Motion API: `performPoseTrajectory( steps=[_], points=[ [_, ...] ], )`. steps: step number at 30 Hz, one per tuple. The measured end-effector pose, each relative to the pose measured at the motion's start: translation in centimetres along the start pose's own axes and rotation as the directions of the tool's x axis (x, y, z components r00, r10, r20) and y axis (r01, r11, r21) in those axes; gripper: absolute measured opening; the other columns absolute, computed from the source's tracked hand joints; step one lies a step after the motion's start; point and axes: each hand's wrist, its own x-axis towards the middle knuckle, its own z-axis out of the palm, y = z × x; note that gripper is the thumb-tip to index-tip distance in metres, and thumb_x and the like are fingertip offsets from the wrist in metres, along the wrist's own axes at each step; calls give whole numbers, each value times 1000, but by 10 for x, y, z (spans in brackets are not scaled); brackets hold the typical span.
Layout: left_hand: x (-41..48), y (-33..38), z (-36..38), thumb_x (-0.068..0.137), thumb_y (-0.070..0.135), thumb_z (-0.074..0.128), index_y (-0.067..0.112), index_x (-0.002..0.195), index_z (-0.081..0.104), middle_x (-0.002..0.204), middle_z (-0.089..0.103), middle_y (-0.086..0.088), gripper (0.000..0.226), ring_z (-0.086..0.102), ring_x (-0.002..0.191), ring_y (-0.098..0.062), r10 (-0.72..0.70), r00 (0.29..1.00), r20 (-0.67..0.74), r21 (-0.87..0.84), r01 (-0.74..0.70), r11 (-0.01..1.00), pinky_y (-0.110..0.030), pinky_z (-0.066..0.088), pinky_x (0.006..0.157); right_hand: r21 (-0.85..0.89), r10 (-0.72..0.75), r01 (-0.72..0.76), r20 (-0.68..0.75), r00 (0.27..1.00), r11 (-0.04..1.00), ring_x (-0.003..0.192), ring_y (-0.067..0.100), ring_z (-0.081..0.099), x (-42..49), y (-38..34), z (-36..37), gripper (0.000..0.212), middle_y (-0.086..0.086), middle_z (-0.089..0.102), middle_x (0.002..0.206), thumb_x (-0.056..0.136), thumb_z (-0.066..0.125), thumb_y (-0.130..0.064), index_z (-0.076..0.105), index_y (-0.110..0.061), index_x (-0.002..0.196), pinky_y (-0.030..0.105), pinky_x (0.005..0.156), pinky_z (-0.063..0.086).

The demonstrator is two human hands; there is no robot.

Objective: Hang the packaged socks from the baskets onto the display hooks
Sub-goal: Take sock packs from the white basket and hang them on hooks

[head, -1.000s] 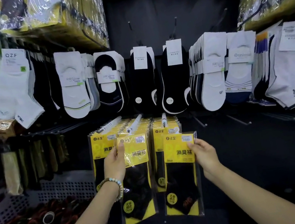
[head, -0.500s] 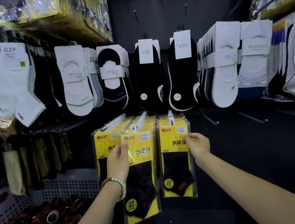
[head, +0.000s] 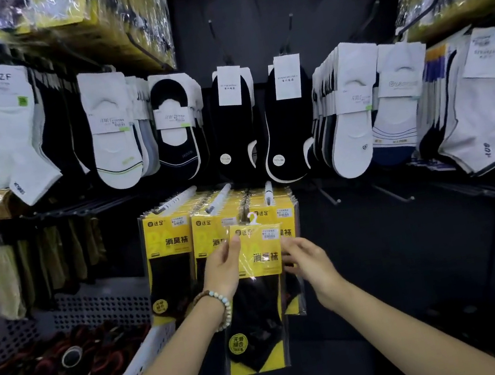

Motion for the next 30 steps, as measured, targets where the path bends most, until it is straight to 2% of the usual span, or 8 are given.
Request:
performPoseTrajectory(
  steps=[4, 7, 10, 12, 20, 23, 27, 30],
  points=[
    [-1, 5, 21, 94, 42, 44, 28, 83, 57, 77, 54, 17, 22, 51, 74, 0, 27, 1000, 9, -22, -27, 999, -9, 36, 59, 96, -12, 11, 4, 1000, 995, 77, 4, 71, -8, -2, 1, 18, -2, 74, 93, 95, 57, -21, 64, -13, 109, 16, 60, 53],
    [-1, 3, 28, 93, 45, 44, 24, 113, 55, 92, 52, 22, 31, 50, 86, 5, 12, 1000, 25, -32, -11, 999, -10, 36, 70, 97, -51, 60, -100, 994, 993, 72, 3, 70, -5, -2, -8, 14, 1, 73, 93, 94, 57, -18, 63, -11, 105, 12, 55, 50],
    [2, -4, 30, 92, 48, 42, 24, 132, 47, 122, 55, 9, 46, 52, 113, -8, -7, 995, 104, -65, 14, 998, -33, 42, 99, 70, -84, 98, -185, 979, 993, 80, 5, 70, 2, -3, -13, 10, -1, 73, 93, 94, 57, -16, 63, -14, 102, 13, 60, 52],
    [4, -6, 31, 93, 47, 40, 26, 137, 42, 133, 52, 2, 49, 48, 123, -16, -20, 991, 135, -73, 30, 997, -43, 37, 106, 48, -106, 118, -201, 974, 992, 85, 9, 70, 9, -4, -11, 8, 0, 72, 94, 94, 57, -16, 62, -14, 100, 17, 65, 54],
    [25, -9, 31, 95, 44, 39, 28, 140, 37, 144, 41, 2, 47, 41, 130, -17, -29, 998, 59, -108, 35, 994, -41, 33, 110, -39, -137, 132, -205, 969, 990, 88, 14, 69, 48, -2, 4, 13, 1, 71, 93, 95, 57, -17, 63, -11, 105, 29, 78, 56],
    [32, -16, 32, 96, 42, 38, 25, 142, 34, 146, 36, 3, 48, 36, 132, -14, -9, 998, 59, -66, 13, 998, -29, 28, 108, -75, -101, 85, -245, 964, 994, 90, 18, 68, 59, 5, 5, 17, 6, 71, 97, 93, 60, -19, 64, -7, 104, 33, 83, 55],
    [37, -26, 33, 96, 39, 40, 21, 141, 35, 143, 40, 3, 49, 39, 111, 0, 37, 998, 55, 39, -39, 998, -19, 30, 91, -68, -17, -2, -262, 965, 998, 84, 12, 65, 64, 15, -4, 16, 5, 69, 96, 90, 64, -20, 64, -8, 101, 19, 67, 50],
    [32, -40, 31, 95, 38, 43, 19, 141, 36, 141, 42, 1, 50, 42, 107, -1, 30, 997, 66, 77, -35, 996, -19, 35, 88, -116, 11, -43, -260, 965, 992, 89, 14, 63, 55, 29, -17, 20, 7, 68, 100, 90, 65, -20, 62, -7, 105, 21, 72, 50]
  ],
)
